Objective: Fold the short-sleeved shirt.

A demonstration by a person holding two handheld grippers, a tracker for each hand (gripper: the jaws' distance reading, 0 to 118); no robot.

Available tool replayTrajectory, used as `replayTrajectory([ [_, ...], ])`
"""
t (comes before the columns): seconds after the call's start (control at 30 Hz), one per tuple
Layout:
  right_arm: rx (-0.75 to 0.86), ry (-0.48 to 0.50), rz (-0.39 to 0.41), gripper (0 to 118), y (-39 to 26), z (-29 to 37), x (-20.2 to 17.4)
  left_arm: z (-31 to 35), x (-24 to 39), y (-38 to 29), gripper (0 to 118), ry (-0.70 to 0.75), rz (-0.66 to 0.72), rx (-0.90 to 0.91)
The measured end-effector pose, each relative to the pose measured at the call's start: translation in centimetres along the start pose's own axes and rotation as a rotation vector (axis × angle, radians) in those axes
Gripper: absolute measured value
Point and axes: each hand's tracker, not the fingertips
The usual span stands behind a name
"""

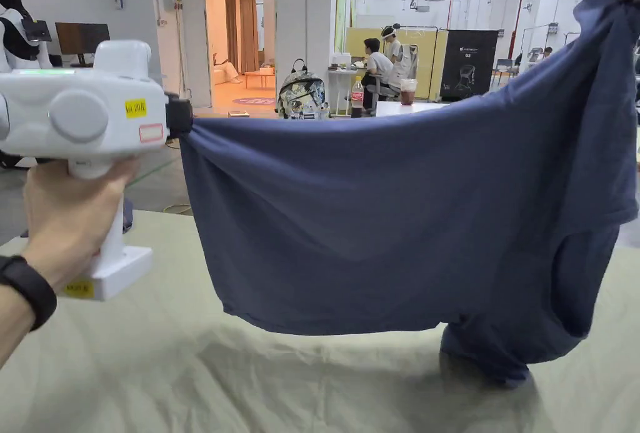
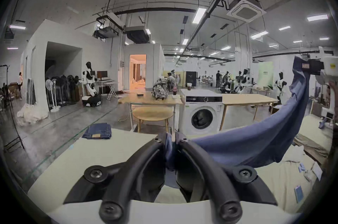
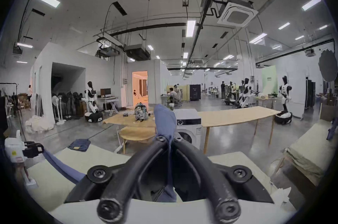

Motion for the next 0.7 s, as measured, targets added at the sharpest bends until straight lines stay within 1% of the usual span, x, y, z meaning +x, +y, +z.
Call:
replayTrajectory([
  [0.03, -0.001, 0.001, -0.012, 0, -1.3, 1.0, 0.1, 1.1, 0.1, -1.7, 4, 0.002, 0.007, 0.01],
  [0.07, -0.026, 0.036, -0.028, 0, -2.3, 2.0, 0.3, 2.0, 0.2, -3.0, 4, -0.008, 0.012, 0.014],
  [0.1, -0.02, 0.041, -0.05, 0, -3.5, 3.1, 0.5, 3.1, 0.2, -4.2, 4, -0.022, 0.018, -0.01],
  [0.13, -0.028, 0.035, -0.051, 0, -4.7, 4.6, 0.2, 4.3, 0.2, -5.7, 4, -0.032, 0.051, -0.006],
  [0.17, -0.032, 0.065, -0.073, 0, -5.9, 5.9, 0.3, 5.2, 0.1, -7.1, 4, -0.053, 0.072, -0.02],
  [0.2, -0.028, 0.061, -0.08, 0, -7.3, 7.2, 0.5, 6.5, 0.1, -8.5, 4, -0.05, 0.066, -0.045],
  [0.23, -0.056, 0.071, -0.075, 0, -8.5, 8.6, 0.6, 7.9, 0.2, -10.0, 4, -0.043, 0.07, -0.027],
  [0.3, -0.046, 0.081, -0.099, 0, -11.2, 11.1, 1.2, 10.8, 0.4, -12.7, 4, -0.056, 0.076, -0.081],
  [0.33, -0.056, 0.085, -0.112, 0, -12.4, 12.6, 1.5, 12.5, 0.4, -14.2, 4, -0.062, 0.086, -0.041],
  [0.4, -0.052, 0.11, -0.181, 0, -14.8, 16.1, 1.7, 15.6, 0.4, -16.6, 4, -0.06, 0.129, -0.093],
  [0.43, -0.043, 0.123, -0.215, 0, -16.1, 18.1, 1.9, 17.5, 0.6, -17.9, 4, -0.067, 0.159, -0.054],
  [0.47, -0.035, 0.113, -0.22, 0, -17.4, 20.1, 2.0, 19.1, 1.0, -18.9, 4, -0.061, 0.15, -0.077],
  [0.5, -0.01, 0.098, -0.244, 0, -18.7, 21.9, 1.9, 20.6, 1.4, -20.1, 4, -0.036, 0.128, -0.113],
  [0.53, -0.035, 0.102, -0.237, 0, -19.8, 23.4, 2.1, 22.6, 1.7, -21.3, 4, -0.007, 0.093, -0.04],
  [0.57, -0.065, 0.1, -0.22, 0, -20.8, 24.9, 2.0, 23.9, 1.6, -22.6, 4, -0.01, 0.119, -0.083],
  [0.6, -0.052, 0.092, -0.211, 0, -21.9, 26.3, 1.8, 25.0, 1.4, -23.6, 4, -0.004, 0.137, -0.112],
  [0.67, -0.12, 0.089, -0.18, 0, -23.9, 28.7, 1.2, 27.6, 1.2, -25.9, 4, -0.009, 0.175, -0.106],
  [0.7, -0.126, 0.072, -0.195, 0, -25.0, 29.8, 1.0, 28.3, 0.9, -26.8, 4, 0.003, 0.197, -0.164],
])
